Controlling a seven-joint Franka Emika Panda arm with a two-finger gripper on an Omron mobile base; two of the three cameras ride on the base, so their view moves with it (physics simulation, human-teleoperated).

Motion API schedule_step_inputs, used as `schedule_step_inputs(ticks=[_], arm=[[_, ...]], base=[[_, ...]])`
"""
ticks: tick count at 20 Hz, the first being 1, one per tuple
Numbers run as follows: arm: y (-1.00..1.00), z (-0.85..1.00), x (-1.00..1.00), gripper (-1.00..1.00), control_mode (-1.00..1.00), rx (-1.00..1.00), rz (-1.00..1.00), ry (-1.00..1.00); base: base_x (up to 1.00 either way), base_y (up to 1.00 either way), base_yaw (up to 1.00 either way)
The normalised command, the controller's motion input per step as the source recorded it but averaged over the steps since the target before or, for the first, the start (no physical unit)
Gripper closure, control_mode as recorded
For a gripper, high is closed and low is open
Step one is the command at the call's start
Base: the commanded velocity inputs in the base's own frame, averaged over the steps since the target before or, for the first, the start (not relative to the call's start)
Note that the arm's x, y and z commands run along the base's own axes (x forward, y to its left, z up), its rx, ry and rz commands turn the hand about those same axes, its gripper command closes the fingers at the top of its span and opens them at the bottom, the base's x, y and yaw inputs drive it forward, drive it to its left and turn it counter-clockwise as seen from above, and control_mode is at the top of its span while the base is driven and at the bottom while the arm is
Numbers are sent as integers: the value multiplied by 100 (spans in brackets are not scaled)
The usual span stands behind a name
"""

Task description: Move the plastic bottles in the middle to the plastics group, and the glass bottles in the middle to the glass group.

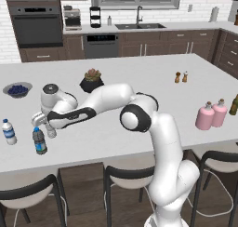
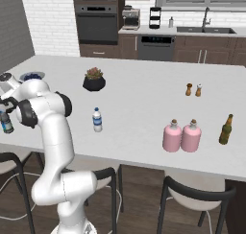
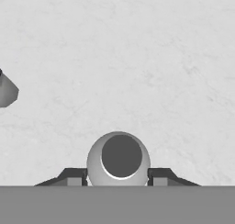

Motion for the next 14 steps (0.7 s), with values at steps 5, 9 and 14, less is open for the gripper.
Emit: schedule_step_inputs(ticks=[5,9,14], arm=[[0,0,0,-100,-100,0,0,0],[0,0,0,-100,-100,0,0,0],[-1,34,-4,-100,-100,0,0,0]], base=[[0,0,0],[0,0,0],[0,0,0]])
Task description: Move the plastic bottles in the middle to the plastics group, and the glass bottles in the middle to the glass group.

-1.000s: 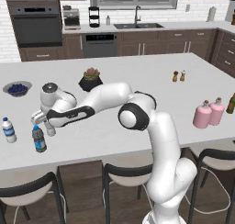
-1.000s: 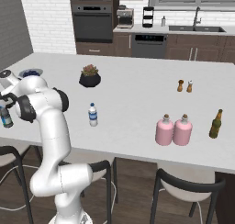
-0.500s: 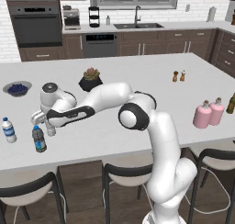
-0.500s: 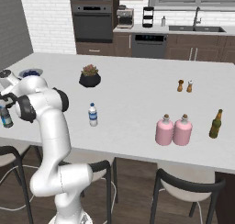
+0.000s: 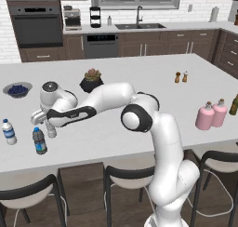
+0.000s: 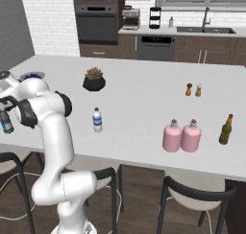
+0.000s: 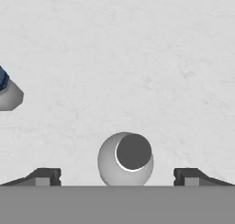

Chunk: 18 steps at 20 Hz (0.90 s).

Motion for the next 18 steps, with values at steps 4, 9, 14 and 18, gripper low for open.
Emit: schedule_step_inputs(ticks=[4,9,14,18], arm=[[-18,100,-16,-100,-100,3,0,0],[-59,87,-47,-100,-100,7,-8,5],[-85,28,-47,-100,-100,0,-20,9],[-85,19,-49,-100,-100,0,-25,4]], base=[[0,0,0],[0,0,0],[0,0,0],[0,0,0]])
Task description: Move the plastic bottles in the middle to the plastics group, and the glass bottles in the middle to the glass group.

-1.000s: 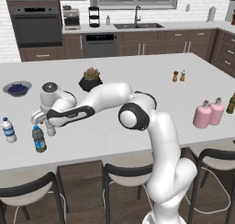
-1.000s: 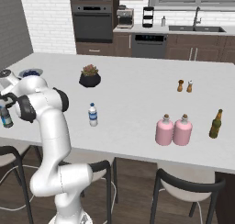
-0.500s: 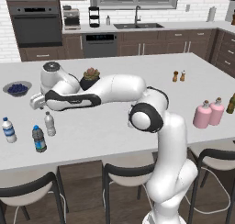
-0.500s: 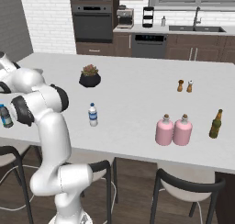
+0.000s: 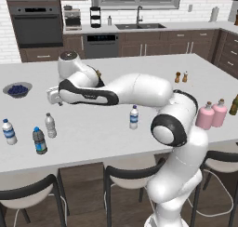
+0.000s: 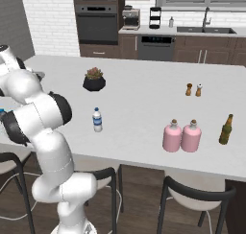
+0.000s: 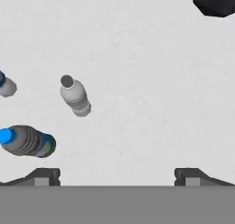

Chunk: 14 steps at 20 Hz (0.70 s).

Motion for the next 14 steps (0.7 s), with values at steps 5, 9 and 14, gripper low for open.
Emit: schedule_step_inputs(ticks=[5,9,14], arm=[[-100,5,-64,-100,-100,1,-24,0],[-100,0,-59,-100,-100,5,-20,-3],[-100,0,-44,-100,-100,11,-16,-9]], base=[[0,0,0],[0,0,0],[0,0,0]])
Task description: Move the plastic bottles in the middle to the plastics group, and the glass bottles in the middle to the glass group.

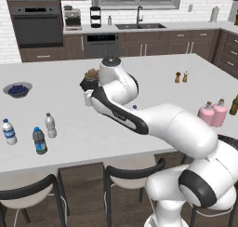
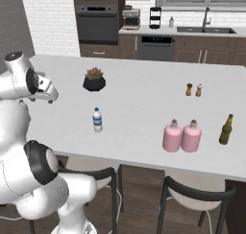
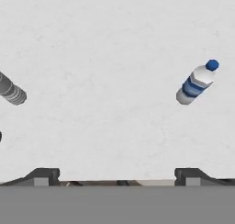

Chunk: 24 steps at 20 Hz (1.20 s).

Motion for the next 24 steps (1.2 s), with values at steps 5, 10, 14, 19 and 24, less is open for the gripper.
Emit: schedule_step_inputs(ticks=[5,10,14,19,24], arm=[[-100,0,-17,-100,-100,12,-9,-7],[-100,-9,14,-100,-100,14,-2,-2],[-97,-7,48,-100,-100,4,0,10],[-79,2,32,-100,-100,-12,0,37],[-33,-5,0,-100,-100,-17,0,13]], base=[[0,0,0],[0,0,0],[0,0,0],[0,0,0],[0,0,0]])
